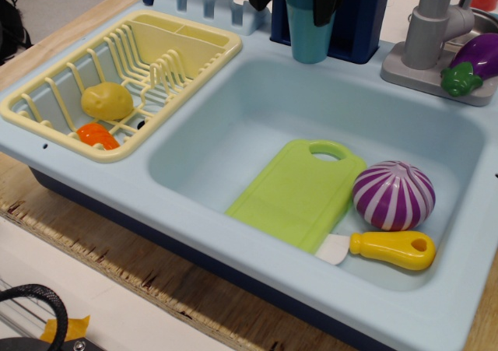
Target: Put cup from counter or drying rack into sink
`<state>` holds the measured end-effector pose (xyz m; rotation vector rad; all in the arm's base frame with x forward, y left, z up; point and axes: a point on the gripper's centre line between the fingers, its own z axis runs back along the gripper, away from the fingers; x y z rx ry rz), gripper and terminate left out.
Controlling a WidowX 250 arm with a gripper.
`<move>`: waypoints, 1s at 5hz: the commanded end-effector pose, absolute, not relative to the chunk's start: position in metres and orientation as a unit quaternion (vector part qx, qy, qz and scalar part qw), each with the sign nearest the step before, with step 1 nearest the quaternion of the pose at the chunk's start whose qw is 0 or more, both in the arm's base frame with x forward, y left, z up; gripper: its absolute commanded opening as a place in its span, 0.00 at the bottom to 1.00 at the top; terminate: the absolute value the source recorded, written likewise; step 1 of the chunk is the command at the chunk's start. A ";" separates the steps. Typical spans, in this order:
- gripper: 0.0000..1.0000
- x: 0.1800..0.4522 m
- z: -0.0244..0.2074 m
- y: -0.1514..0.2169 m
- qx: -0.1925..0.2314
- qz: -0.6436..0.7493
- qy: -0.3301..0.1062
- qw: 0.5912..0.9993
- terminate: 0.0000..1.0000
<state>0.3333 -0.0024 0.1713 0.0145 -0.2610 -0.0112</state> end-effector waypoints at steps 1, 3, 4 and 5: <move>1.00 0.344 0.163 -0.004 -0.006 -0.026 -0.162 0.986 0.00; 0.00 0.324 0.149 -0.010 -0.021 0.012 -0.178 0.984 0.00; 0.00 0.310 0.160 -0.012 -0.009 0.032 -0.182 0.983 0.00; 0.00 0.290 0.176 -0.014 0.013 0.064 -0.156 0.986 0.00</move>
